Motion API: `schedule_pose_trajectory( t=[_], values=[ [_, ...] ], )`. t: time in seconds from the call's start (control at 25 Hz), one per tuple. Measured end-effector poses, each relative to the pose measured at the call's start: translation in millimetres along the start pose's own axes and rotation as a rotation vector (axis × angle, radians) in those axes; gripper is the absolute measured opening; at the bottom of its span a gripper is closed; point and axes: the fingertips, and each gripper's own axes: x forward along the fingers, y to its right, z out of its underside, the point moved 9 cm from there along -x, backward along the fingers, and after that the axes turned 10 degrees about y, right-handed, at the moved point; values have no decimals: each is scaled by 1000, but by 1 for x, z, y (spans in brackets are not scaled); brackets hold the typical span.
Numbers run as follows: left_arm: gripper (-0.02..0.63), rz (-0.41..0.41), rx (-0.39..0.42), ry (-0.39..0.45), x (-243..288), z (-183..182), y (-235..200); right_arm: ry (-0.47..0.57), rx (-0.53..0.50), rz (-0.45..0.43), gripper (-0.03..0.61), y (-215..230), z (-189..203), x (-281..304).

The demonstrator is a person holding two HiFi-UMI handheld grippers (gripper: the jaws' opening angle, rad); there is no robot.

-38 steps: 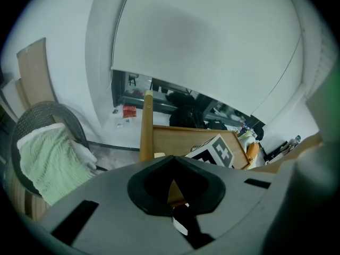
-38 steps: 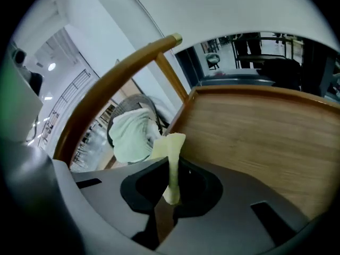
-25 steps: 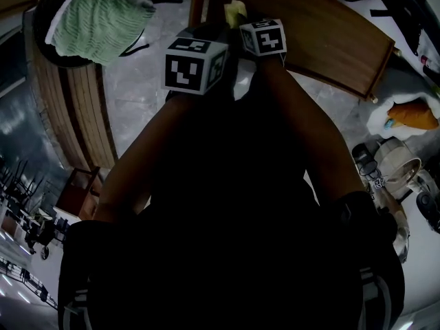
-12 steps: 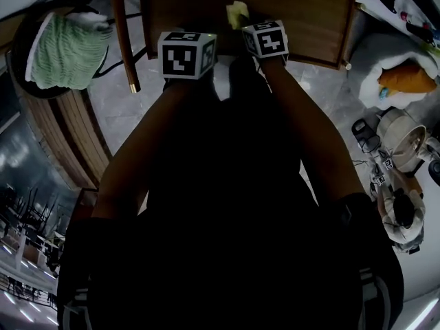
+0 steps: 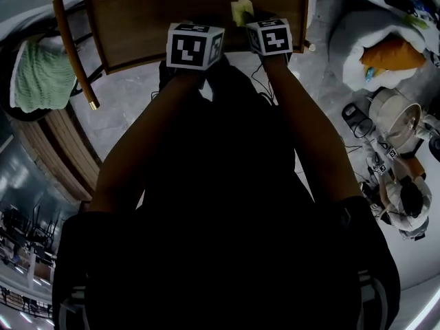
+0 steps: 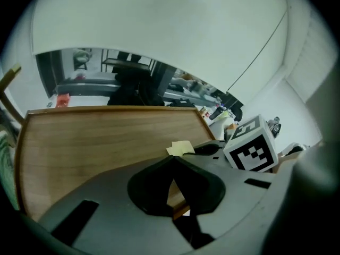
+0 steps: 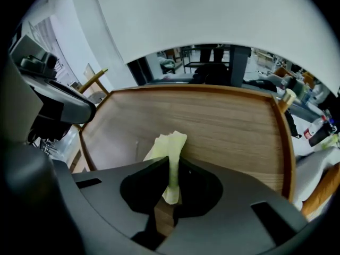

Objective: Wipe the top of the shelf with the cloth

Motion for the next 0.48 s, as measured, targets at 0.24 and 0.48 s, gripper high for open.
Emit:
schedule_pose_trajectory(
  t=[0.24, 0.48],
  values=[
    [11, 53, 36, -14, 29, -4, 28, 4, 31, 111, 43, 51, 4, -26],
    [11, 57, 39, -8, 31, -4, 32, -30, 7, 221, 43, 80, 6, -44]
  ],
)
